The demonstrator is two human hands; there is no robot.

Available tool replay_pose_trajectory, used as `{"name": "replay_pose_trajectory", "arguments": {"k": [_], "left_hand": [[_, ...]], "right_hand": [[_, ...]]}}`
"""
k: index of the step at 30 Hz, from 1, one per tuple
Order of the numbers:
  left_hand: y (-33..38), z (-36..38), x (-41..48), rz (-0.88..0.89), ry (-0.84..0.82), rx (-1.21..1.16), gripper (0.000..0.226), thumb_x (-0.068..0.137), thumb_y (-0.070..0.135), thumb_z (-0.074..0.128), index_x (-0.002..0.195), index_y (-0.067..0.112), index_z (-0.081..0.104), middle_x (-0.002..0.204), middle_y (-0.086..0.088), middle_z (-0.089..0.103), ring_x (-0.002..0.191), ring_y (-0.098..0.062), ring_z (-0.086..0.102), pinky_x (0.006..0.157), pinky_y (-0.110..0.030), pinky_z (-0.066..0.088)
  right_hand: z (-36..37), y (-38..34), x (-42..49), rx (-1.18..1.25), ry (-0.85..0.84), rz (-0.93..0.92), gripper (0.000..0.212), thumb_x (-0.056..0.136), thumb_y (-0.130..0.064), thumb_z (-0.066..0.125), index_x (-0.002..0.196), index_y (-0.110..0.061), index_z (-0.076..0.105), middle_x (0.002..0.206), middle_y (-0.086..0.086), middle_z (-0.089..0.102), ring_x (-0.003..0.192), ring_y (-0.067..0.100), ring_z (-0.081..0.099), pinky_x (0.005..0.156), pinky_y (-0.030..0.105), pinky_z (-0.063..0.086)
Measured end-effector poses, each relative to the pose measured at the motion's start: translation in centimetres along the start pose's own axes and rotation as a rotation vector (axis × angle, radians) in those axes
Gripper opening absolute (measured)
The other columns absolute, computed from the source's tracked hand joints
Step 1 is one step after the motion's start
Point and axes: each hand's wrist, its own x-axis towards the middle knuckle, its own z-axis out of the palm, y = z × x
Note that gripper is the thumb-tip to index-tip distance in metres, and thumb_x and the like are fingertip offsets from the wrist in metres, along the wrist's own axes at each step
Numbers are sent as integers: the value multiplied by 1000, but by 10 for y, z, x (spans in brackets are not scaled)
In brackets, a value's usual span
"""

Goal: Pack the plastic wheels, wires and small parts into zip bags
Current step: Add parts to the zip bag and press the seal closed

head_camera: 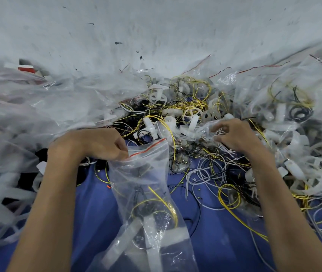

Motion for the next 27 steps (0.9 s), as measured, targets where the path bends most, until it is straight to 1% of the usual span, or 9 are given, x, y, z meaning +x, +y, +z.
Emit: {"name": "replay_pose_trajectory", "arguments": {"k": [3, 6, 8, 11, 14, 18, 19, 23, 27], "left_hand": [[1, -2, -3, 6, -14, -51, 38, 84, 55, 52, 65, 25, 65, 71, 3, 63, 75, -20, 59, 75, -29, 46], [5, -4, -8, -17, 1, -125, 76, 67, 79, 33, 85, 17, 73, 87, -6, 69, 83, -24, 63, 89, -35, 48], [8, -6, -10, -4, 14, -169, 84, 57, 83, 32, 87, 17, 75, 76, -2, 63, 70, -18, 54, 80, -34, 48], [10, -7, -15, 65, -3, -197, 62, 57, 77, 46, 79, 27, 75, 70, -4, 60, 66, -13, 48, 70, -30, 40], [6, -7, -14, 159, 37, -220, 40, 71, 59, 58, 78, 21, 72, 80, -13, 67, 72, -17, 56, 78, -42, 48], [8, -6, -10, 272, 166, -279, 20, 90, 29, 57, 78, 15, 67, 85, -13, 69, 88, -34, 62, 86, -45, 46], [8, -6, -9, 289, 189, -295, 21, 91, 27, 56, 75, 17, 65, 81, -10, 69, 82, -32, 61, 83, -43, 47], [8, -6, -8, 326, 255, -316, 25, 93, 28, 50, 71, 20, 58, 57, 16, 58, 56, 2, 46, 59, -17, 36], [11, -6, -9, 362, 294, -348, 26, 95, 23, 47, 74, 10, 56, 53, 24, 57, 48, 6, 47, 50, -6, 33]], "right_hand": [[-8, -4, -1, 47, 38, -59, 16, 78, -9, 72, 94, -11, 73, 104, 11, 68, 89, 19, 59, 83, 22, 40], [-12, -8, -2, 62, 126, -71, 15, 80, -10, 71, 94, -10, 73, 105, 10, 69, 89, 18, 58, 79, 20, 36], [-15, -10, -2, 76, 168, -97, 17, 81, -11, 70, 98, -9, 72, 104, 10, 69, 83, 14, 54, 73, 16, 34], [-21, -14, -3, 177, 173, -111, 22, 83, -15, 69, 104, -10, 69, 108, 8, 67, 90, 14, 56, 79, 18, 39], [-25, -18, -3, 242, 160, -94, 24, 81, -20, 71, 105, -13, 68, 113, 8, 64, 105, 22, 57, 93, 36, 46], [-28, -21, -6, 301, 94, -104, 19, 78, -19, 74, 96, -18, 69, 109, 6, 65, 99, 21, 61, 93, 44, 48], [-28, -22, -6, 318, 76, -105, 17, 77, -19, 75, 93, -19, 68, 107, 5, 65, 96, 22, 63, 91, 45, 49], [-30, -25, -9, 340, 6, -114, 17, 74, -21, 77, 81, -29, 64, 110, 6, 63, 95, 22, 64, 90, 46, 50], [-34, -28, -12, 381, -32, -104, 16, 73, -20, 77, 79, -29, 65, 110, 15, 64, 96, 30, 64, 87, 48, 52]]}}
